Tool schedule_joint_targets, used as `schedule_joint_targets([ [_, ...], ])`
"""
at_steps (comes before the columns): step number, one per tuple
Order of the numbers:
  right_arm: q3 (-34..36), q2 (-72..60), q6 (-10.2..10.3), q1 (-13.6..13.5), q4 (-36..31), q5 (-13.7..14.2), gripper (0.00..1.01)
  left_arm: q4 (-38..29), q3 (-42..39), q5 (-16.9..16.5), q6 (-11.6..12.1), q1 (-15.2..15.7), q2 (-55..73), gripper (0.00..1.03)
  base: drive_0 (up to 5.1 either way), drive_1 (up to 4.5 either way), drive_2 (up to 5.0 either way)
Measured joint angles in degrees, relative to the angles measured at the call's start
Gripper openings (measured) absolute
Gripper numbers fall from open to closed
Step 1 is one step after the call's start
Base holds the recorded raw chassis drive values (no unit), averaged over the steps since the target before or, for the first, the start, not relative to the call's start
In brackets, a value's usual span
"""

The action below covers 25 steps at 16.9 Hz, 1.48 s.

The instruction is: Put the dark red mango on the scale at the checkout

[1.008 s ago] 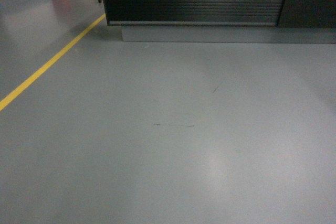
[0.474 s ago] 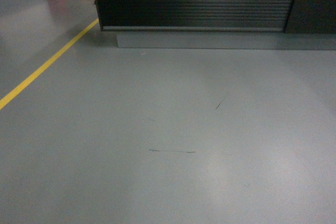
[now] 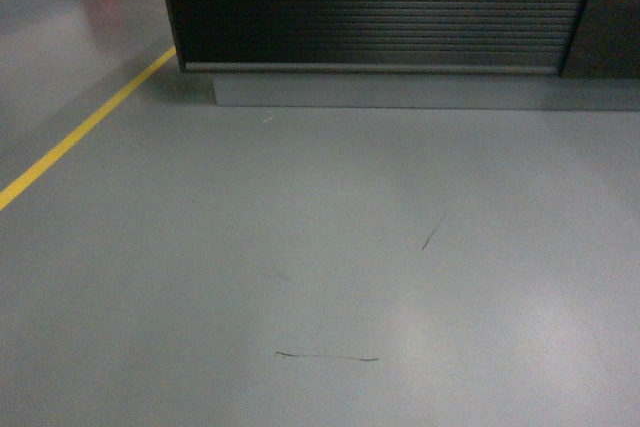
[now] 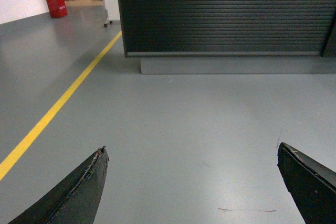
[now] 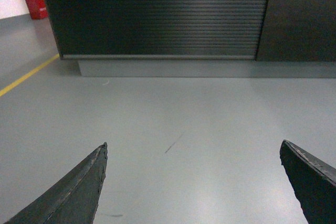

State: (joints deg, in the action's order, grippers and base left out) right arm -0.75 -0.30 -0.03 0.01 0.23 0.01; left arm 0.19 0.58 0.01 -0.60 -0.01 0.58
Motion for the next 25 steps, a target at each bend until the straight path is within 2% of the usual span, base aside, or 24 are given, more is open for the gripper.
schedule_joint_targets([
  [25, 0.0, 0.0, 0.0, 0.0, 0.1, 0.0, 0.98, 0.1, 0.0, 0.0, 0.0, 0.0, 0.0, 0.98, -0.1, 4.27, -4.4],
])
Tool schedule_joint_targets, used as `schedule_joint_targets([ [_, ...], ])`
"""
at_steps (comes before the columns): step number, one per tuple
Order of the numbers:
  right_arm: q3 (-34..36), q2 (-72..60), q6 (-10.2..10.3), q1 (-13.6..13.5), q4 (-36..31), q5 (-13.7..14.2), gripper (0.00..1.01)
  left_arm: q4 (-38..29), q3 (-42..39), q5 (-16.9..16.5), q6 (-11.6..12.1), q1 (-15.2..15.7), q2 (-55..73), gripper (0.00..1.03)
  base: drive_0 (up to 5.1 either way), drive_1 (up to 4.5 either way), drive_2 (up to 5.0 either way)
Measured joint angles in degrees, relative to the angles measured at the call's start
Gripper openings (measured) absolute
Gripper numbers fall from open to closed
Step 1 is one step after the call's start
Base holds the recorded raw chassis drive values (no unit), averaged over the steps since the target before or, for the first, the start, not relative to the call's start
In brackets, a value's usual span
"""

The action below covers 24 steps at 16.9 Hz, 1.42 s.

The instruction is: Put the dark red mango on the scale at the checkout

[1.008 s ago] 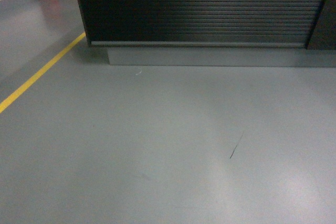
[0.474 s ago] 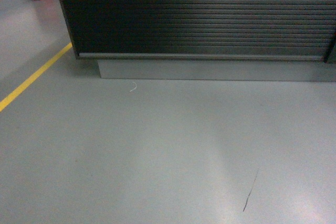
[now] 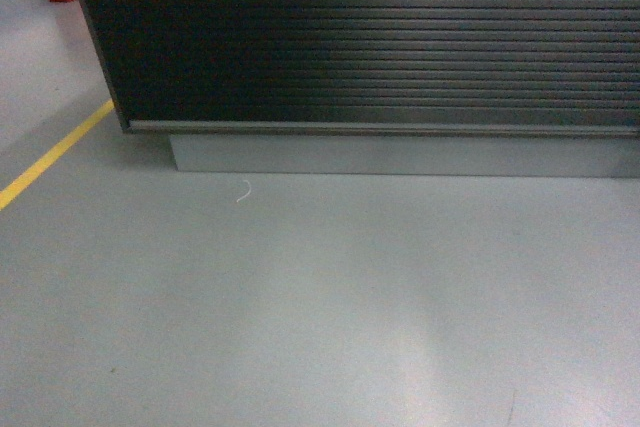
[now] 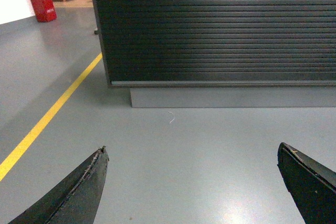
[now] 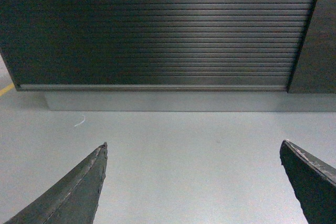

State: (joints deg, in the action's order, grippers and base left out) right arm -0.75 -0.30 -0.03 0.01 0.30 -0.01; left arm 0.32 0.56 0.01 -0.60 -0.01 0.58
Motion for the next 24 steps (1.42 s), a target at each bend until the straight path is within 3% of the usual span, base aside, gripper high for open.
schedule_joint_targets([
  [24, 0.0, 0.0, 0.0, 0.0, 0.0, 0.0, 0.98, 0.2, 0.0, 0.0, 0.0, 0.0, 0.0, 0.98, 0.0, 4.35, -4.3],
])
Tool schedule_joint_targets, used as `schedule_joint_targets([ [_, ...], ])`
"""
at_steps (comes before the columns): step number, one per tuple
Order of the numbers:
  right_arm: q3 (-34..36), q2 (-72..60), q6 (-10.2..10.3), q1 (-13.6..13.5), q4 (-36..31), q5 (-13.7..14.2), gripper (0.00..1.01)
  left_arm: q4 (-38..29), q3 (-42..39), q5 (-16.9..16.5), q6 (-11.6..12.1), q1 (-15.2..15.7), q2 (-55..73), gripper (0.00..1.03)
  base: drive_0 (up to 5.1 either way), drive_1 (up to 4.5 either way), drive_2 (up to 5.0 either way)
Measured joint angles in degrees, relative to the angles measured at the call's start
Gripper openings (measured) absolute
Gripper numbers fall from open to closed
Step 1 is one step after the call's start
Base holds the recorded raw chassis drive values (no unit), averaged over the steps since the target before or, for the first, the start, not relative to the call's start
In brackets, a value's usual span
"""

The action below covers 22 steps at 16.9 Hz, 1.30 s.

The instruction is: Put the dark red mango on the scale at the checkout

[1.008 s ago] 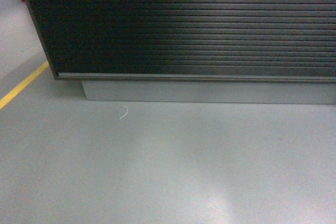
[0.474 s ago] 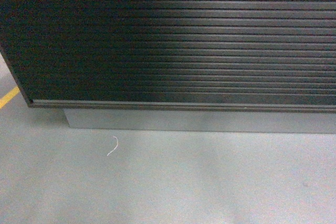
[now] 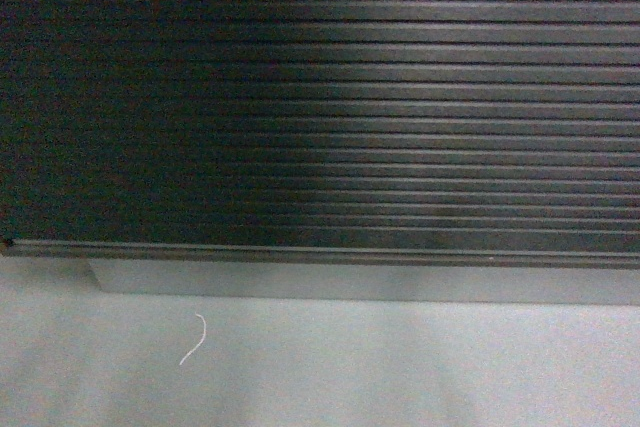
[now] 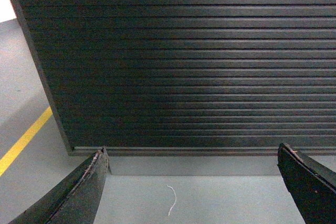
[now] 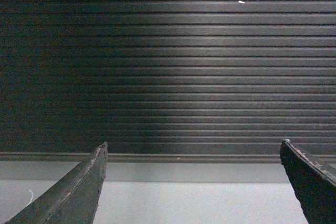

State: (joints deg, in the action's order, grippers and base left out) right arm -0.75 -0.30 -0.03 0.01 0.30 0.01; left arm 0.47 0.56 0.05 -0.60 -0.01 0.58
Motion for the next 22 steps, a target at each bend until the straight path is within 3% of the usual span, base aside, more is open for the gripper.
schedule_joint_targets([
  [14, 0.0, 0.0, 0.0, 0.0, 0.0, 0.0, 0.98, -0.3, 0.0, 0.0, 0.0, 0.0, 0.0, 0.98, 0.0, 2.75, -2.7],
  [22, 0.0, 0.0, 0.0, 0.0, -0.1, 0.0, 0.98, -0.3, 0.0, 0.0, 0.0, 0.0, 0.0, 0.98, 0.0, 0.0, 0.0],
])
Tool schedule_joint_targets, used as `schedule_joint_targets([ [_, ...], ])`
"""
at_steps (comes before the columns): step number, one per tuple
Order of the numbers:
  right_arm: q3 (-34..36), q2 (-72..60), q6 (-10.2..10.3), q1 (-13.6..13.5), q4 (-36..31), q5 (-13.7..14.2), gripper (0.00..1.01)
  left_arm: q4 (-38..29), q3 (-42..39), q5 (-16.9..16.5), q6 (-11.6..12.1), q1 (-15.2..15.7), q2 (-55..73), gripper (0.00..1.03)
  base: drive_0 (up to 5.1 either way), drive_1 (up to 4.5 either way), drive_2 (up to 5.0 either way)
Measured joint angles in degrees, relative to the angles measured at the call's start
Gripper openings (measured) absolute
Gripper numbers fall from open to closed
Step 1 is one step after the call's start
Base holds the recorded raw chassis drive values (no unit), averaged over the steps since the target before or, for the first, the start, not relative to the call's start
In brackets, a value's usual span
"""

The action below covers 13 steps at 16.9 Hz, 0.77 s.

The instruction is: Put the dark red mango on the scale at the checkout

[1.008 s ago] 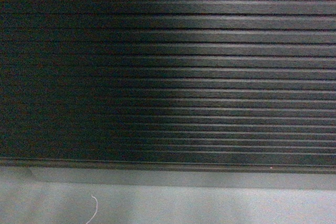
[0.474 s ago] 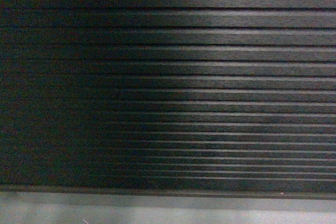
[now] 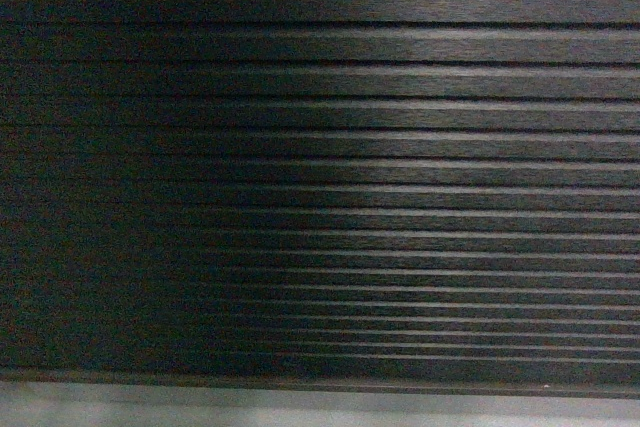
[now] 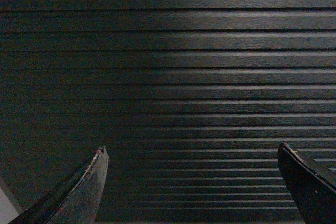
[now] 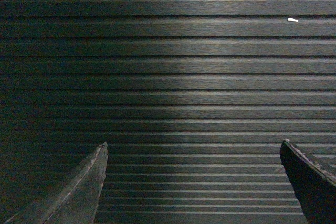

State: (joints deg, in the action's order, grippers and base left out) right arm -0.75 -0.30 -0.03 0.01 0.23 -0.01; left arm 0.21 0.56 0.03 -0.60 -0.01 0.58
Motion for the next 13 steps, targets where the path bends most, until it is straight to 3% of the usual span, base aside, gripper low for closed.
schedule_joint_targets([
  [13, 0.0, 0.0, 0.0, 0.0, 0.0, 0.0, 0.98, 0.0, 0.0, -0.1, 0.1, 0.0, 0.0, 0.98, 0.0, 0.0, 0.0],
])
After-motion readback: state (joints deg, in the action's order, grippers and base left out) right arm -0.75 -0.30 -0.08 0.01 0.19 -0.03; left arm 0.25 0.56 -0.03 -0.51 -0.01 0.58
